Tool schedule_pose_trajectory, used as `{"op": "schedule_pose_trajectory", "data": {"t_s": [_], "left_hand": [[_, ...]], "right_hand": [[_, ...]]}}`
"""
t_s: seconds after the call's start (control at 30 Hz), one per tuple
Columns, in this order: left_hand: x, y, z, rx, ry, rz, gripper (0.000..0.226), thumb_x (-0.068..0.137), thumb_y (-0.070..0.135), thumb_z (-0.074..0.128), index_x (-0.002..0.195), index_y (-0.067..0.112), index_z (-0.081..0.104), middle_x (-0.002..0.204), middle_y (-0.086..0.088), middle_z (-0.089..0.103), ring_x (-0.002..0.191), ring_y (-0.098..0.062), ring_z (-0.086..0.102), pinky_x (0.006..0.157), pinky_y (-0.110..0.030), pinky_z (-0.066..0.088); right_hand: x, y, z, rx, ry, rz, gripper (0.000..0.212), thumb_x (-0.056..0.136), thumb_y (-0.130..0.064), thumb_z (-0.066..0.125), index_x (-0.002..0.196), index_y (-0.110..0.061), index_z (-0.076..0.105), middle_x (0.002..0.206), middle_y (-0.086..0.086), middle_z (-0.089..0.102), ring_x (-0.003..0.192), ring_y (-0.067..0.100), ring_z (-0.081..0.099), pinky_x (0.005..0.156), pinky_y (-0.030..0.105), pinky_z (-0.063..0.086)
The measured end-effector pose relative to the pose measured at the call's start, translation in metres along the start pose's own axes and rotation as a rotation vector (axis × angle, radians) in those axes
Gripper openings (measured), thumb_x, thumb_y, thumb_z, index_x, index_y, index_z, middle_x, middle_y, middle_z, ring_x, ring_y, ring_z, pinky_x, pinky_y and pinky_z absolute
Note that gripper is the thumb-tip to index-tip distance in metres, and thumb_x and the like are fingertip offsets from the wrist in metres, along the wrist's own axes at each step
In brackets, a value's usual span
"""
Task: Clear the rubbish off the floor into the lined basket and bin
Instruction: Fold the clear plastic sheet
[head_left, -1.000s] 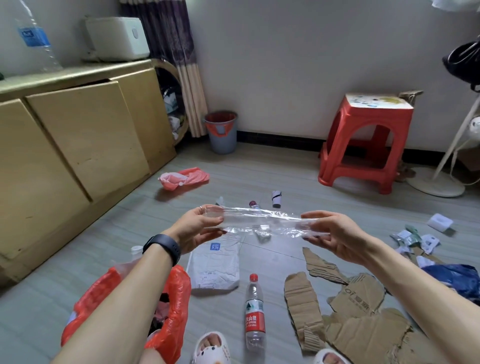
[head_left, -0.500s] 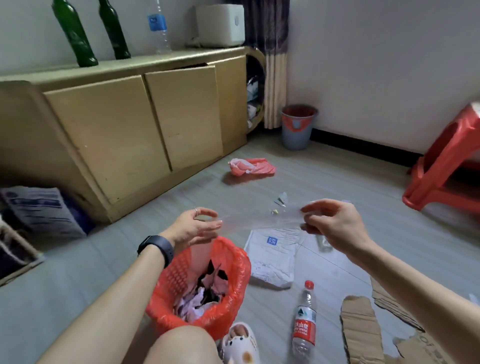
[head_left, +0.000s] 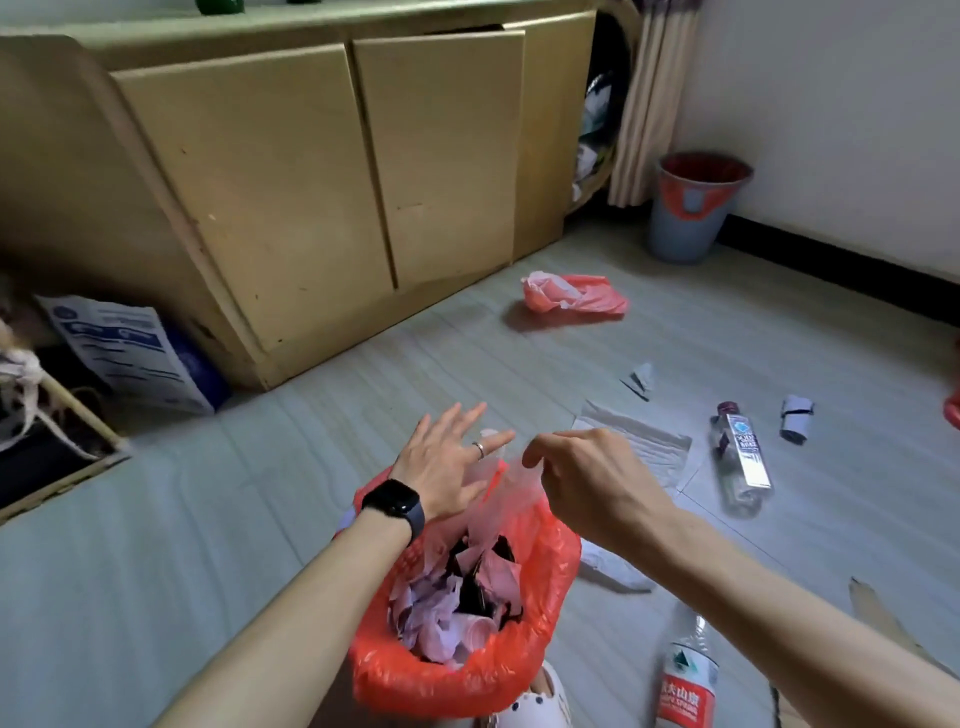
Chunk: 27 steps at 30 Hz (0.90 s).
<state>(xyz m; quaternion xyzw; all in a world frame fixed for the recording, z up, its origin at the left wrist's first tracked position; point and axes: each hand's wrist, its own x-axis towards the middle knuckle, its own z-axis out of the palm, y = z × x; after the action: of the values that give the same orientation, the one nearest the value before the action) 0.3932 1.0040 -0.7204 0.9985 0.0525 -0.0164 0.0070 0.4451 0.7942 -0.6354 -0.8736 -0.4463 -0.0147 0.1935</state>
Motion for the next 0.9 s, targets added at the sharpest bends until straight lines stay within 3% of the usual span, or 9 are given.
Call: {"op": "schedule_pose_trajectory", "data": {"t_s": [0.1, 0.2, 0.3, 0.43, 0.53, 0.67, 0.8, 0.9], "left_hand": [[0.006, -0.018, 0.008, -0.112, 0.083, -0.027, 0.048, 0.092, 0.041, 0.053, 0.138, 0.033, 0.044, 0.144, 0.004, 0.045, 0.135, -0.022, 0.042, 0.109, -0.036, 0.031], [-0.007, -0.044, 0.014, -0.202, 0.063, -0.153, 0.036, 0.091, 0.042, 0.053, 0.124, 0.029, 0.048, 0.120, 0.002, 0.062, 0.110, -0.026, 0.058, 0.085, -0.036, 0.045], [-0.021, -0.060, 0.019, -0.257, -0.011, -0.237, 0.044, 0.092, 0.049, 0.052, 0.133, 0.035, 0.044, 0.131, 0.004, 0.059, 0.114, -0.026, 0.058, 0.087, -0.037, 0.049], [-0.028, -0.051, 0.021, -0.449, 0.024, -0.303, 0.056, 0.088, 0.054, 0.057, 0.139, 0.040, 0.039, 0.138, 0.005, 0.055, 0.121, -0.022, 0.054, 0.095, -0.036, 0.048], [-0.029, -0.039, 0.021, -0.487, 0.106, -0.316, 0.068, 0.084, 0.060, 0.059, 0.143, 0.041, 0.032, 0.146, 0.011, 0.043, 0.128, -0.017, 0.048, 0.097, -0.037, 0.047], [-0.026, -0.044, 0.013, -0.372, 0.177, -0.277, 0.079, 0.081, 0.064, 0.061, 0.148, 0.042, 0.026, 0.158, 0.008, 0.020, 0.136, -0.021, 0.041, 0.107, -0.039, 0.040], [-0.029, -0.049, 0.003, -0.340, 0.191, -0.282, 0.073, 0.085, 0.065, 0.055, 0.148, 0.042, 0.026, 0.160, 0.004, 0.017, 0.138, -0.024, 0.038, 0.108, -0.039, 0.037], [-0.032, -0.042, -0.010, -0.320, 0.181, -0.256, 0.065, 0.090, 0.056, 0.053, 0.148, 0.035, 0.033, 0.159, 0.002, 0.020, 0.140, -0.023, 0.036, 0.109, -0.039, 0.036]], "right_hand": [[0.015, 0.003, 0.014, -0.016, -0.031, -0.041, 0.033, 0.085, -0.008, 0.050, 0.104, -0.026, 0.071, 0.099, -0.001, 0.074, 0.084, 0.033, 0.068, 0.066, 0.037, 0.055], [0.028, 0.003, 0.032, -0.024, -0.106, -0.051, 0.036, 0.085, -0.006, 0.049, 0.109, -0.026, 0.067, 0.105, 0.001, 0.072, 0.089, 0.035, 0.067, 0.069, 0.039, 0.055], [0.047, -0.004, 0.057, -0.045, -0.237, -0.073, 0.037, 0.082, -0.001, 0.047, 0.110, -0.021, 0.064, 0.109, 0.004, 0.068, 0.092, 0.037, 0.064, 0.067, 0.039, 0.053], [0.072, -0.009, 0.099, -0.025, -0.368, -0.023, 0.039, 0.086, 0.000, 0.045, 0.120, -0.017, 0.054, 0.108, 0.013, 0.065, 0.093, 0.040, 0.063, 0.064, 0.040, 0.048], [0.083, -0.007, 0.125, 0.175, -0.304, 0.104, 0.046, 0.091, -0.006, 0.050, 0.134, -0.017, 0.038, 0.109, 0.019, 0.063, 0.096, 0.042, 0.062, 0.075, 0.045, 0.051], [0.083, 0.001, 0.128, 0.458, -0.214, 0.245, 0.071, 0.086, -0.029, 0.072, 0.146, -0.018, 0.037, 0.142, 0.013, 0.049, 0.115, 0.032, 0.059, 0.099, 0.037, 0.045], [0.044, 0.027, 0.107, 0.628, -0.114, 0.359, 0.071, 0.080, -0.036, 0.078, 0.141, -0.024, 0.043, 0.141, -0.002, 0.053, 0.103, 0.012, 0.069, 0.093, 0.030, 0.051], [0.007, 0.048, 0.084, 0.523, -0.174, 0.365, 0.058, 0.085, -0.031, 0.072, 0.137, -0.024, 0.047, 0.136, -0.001, 0.058, 0.105, 0.012, 0.067, 0.090, 0.026, 0.052]]}}
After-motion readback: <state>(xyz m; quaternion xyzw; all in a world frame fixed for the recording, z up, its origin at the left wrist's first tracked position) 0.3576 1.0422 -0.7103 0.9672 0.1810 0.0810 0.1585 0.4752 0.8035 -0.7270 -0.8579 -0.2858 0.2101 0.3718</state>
